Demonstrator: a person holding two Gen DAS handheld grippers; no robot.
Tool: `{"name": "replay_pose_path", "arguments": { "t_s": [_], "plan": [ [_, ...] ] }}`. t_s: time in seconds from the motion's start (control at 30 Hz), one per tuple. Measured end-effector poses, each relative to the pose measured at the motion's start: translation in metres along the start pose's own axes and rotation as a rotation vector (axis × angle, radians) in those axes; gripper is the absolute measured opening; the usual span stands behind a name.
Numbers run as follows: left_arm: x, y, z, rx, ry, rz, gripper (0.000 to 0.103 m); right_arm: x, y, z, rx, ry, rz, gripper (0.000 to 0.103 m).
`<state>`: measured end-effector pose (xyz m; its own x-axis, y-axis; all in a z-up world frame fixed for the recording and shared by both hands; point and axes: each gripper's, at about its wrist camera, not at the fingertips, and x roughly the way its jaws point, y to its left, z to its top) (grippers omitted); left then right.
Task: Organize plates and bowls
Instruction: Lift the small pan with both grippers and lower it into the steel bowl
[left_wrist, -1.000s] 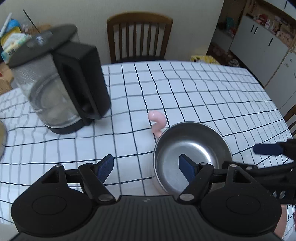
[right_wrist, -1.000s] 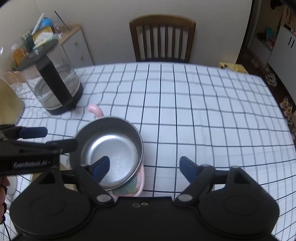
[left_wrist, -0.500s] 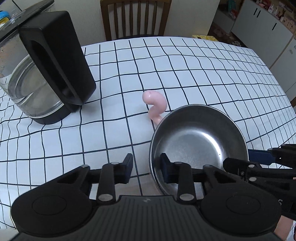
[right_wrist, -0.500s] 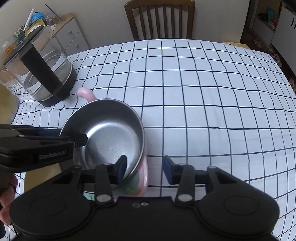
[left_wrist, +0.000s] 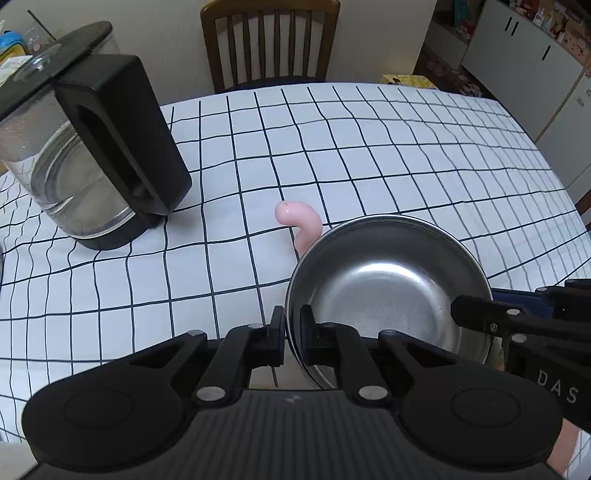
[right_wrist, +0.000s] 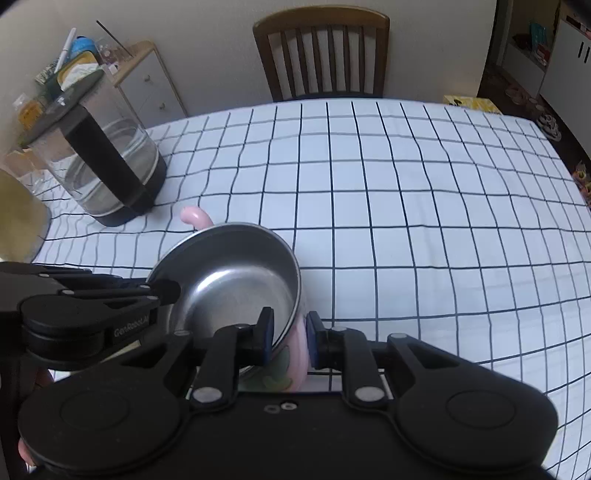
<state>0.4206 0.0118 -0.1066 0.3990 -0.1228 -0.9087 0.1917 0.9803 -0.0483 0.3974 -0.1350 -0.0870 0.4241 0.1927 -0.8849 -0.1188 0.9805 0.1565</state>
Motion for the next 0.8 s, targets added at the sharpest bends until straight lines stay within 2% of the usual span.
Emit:
{"name": "replay_pose_path", "arguments": {
  "t_s": [0.4, 0.8],
  "plan": [
    [-0.061, -0.011, -0.018, -0.027, -0.056, 0.007, 0.007, -0.058, 0.003, -0.018, -0.047, -0.065, 0.040, 0.019],
    [-0.139, -0.033, -0.077, -0.078, -0.105, 0.055, 0.007, -0.127, 0.006, -0.060, -0.106, -0.107, 0.114, 0.019]
  ]
}}
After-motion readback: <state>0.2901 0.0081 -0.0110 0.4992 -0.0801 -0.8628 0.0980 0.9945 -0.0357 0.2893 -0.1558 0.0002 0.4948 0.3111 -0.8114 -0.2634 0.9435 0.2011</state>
